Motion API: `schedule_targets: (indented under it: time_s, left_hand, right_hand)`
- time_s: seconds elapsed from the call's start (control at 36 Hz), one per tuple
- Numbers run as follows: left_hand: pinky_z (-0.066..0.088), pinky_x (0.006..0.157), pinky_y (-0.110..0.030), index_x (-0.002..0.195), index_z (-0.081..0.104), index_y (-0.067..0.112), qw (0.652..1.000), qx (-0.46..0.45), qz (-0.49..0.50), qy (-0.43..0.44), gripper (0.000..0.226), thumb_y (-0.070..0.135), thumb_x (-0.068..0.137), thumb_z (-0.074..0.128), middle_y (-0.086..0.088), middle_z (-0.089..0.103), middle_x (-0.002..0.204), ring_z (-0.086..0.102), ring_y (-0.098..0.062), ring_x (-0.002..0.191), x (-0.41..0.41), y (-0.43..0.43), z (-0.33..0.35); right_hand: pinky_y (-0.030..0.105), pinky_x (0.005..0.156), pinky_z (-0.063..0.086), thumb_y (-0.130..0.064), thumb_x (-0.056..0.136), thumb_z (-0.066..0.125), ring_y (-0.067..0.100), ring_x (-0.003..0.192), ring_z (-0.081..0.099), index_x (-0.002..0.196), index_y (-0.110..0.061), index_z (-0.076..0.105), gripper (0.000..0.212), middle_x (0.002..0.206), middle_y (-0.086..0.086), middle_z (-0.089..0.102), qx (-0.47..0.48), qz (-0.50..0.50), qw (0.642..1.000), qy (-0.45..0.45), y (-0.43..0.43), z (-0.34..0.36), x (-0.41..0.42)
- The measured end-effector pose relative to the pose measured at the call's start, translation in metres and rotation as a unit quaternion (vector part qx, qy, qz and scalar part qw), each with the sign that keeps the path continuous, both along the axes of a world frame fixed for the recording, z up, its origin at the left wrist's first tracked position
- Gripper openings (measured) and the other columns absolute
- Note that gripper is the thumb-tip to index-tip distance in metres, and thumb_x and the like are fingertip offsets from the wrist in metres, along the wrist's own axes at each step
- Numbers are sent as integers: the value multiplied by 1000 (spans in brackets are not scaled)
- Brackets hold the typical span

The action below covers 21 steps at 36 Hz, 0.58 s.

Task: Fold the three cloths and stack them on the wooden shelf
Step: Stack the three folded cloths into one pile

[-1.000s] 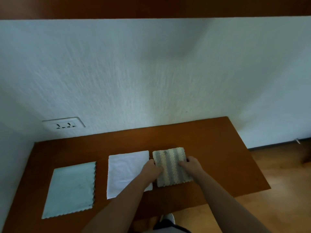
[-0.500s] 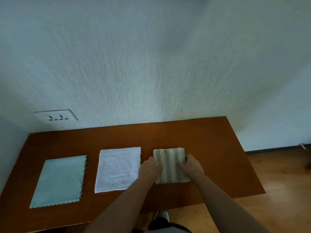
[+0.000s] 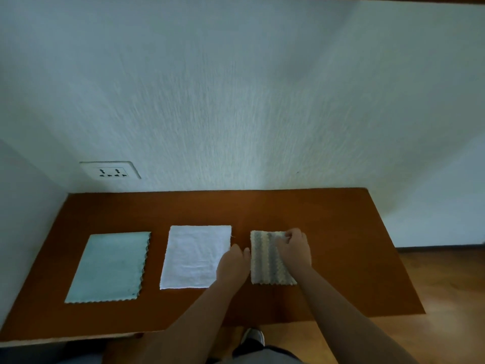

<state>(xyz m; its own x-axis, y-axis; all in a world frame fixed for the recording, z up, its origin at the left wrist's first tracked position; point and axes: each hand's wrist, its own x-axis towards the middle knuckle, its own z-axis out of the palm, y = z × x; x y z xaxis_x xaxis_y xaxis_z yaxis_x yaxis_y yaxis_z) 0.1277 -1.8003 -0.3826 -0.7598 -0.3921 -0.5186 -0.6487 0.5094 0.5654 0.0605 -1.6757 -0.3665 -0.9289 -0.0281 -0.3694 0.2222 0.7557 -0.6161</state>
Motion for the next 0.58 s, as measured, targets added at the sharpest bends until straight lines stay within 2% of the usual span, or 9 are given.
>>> schedule_targets:
  time_s: [0.08, 0.14, 0.17, 0.25, 0.33, 0.39, 0.44, 0.53, 0.58]
  left_hand:
    - [45, 62, -24, 95, 52, 11, 987, 122, 99, -11, 18, 22, 99, 39, -2, 58, 76, 57, -12, 66, 5, -14, 1]
    - [43, 58, -27, 104, 55, 1, 957, 233, 173, -17, 21, 15, 98, 40, -7, 60, 73, 56, -16, 60, 10, -27, 5]
    - [43, 59, -27, 106, 55, 0, 947, 258, 188, -12, 22, 13, 97, 41, -9, 61, 75, 57, -17, 62, 14, -36, 8]
    - [42, 59, -23, 104, 55, 6, 952, 243, 186, 22, 18, 16, 97, 42, -7, 63, 85, 59, -14, 69, 30, -62, 17]
    - [40, 55, -21, 103, 57, 7, 946, 228, 218, 69, 17, 15, 97, 43, -6, 63, 82, 59, -12, 67, 42, -90, 19]
    - [40, 56, -20, 100, 56, 8, 943, 216, 237, 91, 15, 15, 98, 43, -5, 62, 81, 58, -12, 67, 51, -109, 20]
    - [41, 56, -20, 99, 56, 10, 940, 198, 255, 109, 14, 15, 98, 44, -4, 62, 79, 58, -12, 67, 61, -128, 19]
    - [42, 55, -21, 101, 58, 8, 943, 155, 273, 115, 15, 15, 97, 46, -5, 62, 80, 58, -13, 66, 77, -158, 18]
    - [48, 63, -25, 101, 59, 6, 947, 117, 279, 103, 15, 14, 96, 47, -6, 63, 82, 59, -16, 70, 88, -179, 17]
  right_hand:
    - [25, 65, 44, -22, 94, 50, 10, 74, 51, 107, -13, 52, 16, 94, 1, 56, -87, 10, 996, -33, -29, 6, 6]
    - [23, 64, 43, -21, 94, 50, 11, 76, 52, 108, -12, 53, 16, 92, 1, 56, -123, 10, 991, -56, -48, 9, 11]
    - [22, 64, 43, -20, 94, 51, 12, 77, 53, 109, -11, 54, 17, 93, 2, 57, -136, 9, 988, -65, -57, 9, 14]
    - [20, 62, 43, -18, 94, 50, 15, 81, 56, 111, -8, 56, 21, 99, 6, 60, -146, 14, 985, -88, -85, 10, 25]
    - [16, 55, 39, -16, 95, 49, 15, 79, 56, 111, -5, 54, 20, 101, 8, 59, -145, 15, 984, -106, -108, 10, 35]
    - [16, 53, 40, -14, 94, 48, 11, 72, 54, 110, -2, 55, 21, 96, 8, 58, -150, 28, 980, -126, -122, 11, 42]
    - [17, 55, 43, -11, 93, 49, 10, 67, 54, 111, 0, 56, 22, 92, 8, 58, -153, 41, 977, -144, -139, 11, 48]
    - [23, 71, 50, -8, 93, 51, 16, 83, 61, 109, -2, 57, 18, 100, 9, 60, -122, 52, 977, -169, -166, 15, 59]
    - [21, 64, 50, -7, 92, 51, 12, 75, 60, 95, -6, 60, 9, 93, 8, 60, -144, 75, 968, -190, -181, 15, 65]
